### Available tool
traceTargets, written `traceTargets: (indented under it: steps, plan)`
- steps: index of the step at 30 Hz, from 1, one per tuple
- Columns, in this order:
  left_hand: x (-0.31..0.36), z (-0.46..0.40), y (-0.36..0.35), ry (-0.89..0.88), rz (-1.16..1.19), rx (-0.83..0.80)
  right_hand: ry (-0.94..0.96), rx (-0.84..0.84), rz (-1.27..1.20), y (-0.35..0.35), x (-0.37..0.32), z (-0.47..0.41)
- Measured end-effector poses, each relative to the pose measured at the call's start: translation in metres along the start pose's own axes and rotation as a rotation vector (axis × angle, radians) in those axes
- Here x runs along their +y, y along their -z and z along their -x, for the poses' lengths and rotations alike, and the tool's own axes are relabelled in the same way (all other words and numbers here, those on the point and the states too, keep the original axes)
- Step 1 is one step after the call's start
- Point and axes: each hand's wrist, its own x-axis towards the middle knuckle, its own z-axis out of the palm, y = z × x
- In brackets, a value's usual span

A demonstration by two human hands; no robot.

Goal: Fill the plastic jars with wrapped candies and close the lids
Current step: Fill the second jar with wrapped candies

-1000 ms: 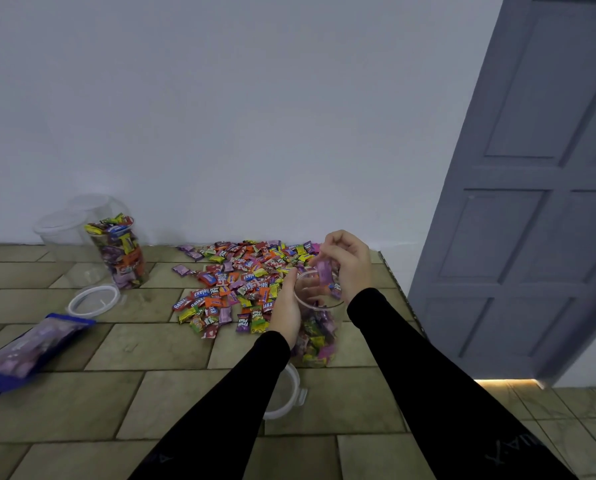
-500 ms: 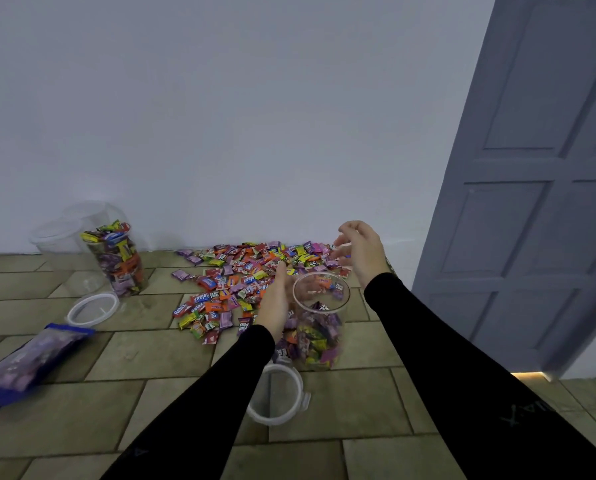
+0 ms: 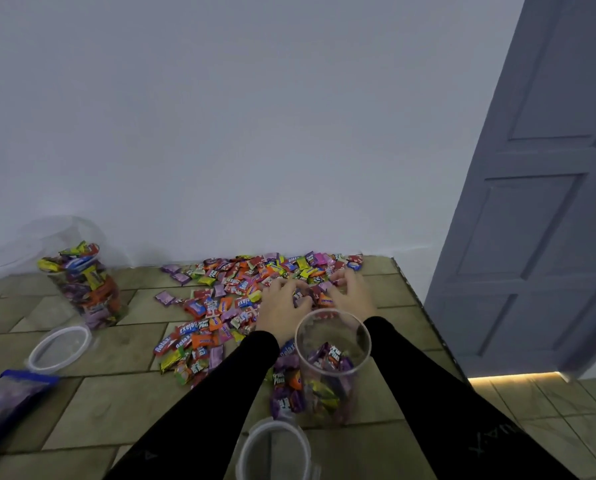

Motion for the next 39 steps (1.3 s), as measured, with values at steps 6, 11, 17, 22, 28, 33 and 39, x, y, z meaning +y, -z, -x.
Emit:
traceTargets:
  steps: [6, 11, 17, 22, 28, 33, 39]
  plan:
    - [-0.001, -0.054, -0.012, -0.004, -0.242, -0.004, 0.032, 0.069, 0.325, -0.013, 0.022, -0.043]
    - [-0.007, -0.096, -0.029, -0.033, -0.349, -0.022, 0.008, 0.070, 0.424, -0.021, 0.035, -0.082]
    - [-0.017, -0.122, -0.040, -0.099, -0.479, -0.040, 0.070, -0.044, 0.661, -0.032, 0.044, -0.109]
    - [-0.028, -0.132, -0.049, -0.072, -0.470, -0.087, 0.076, -0.082, 0.816, -0.039, 0.051, -0.118]
    - [-0.030, -0.136, -0.050, -0.059, -0.442, -0.132, 0.098, -0.088, 0.755, -0.035, 0.054, -0.114]
    - [-0.032, -0.130, -0.053, -0.083, -0.446, -0.072, 0.088, -0.007, 0.759, -0.039, 0.056, -0.106]
    - [-0.039, -0.131, -0.058, -0.102, -0.491, -0.054, 0.060, -0.066, 0.734, -0.042, 0.061, -0.107]
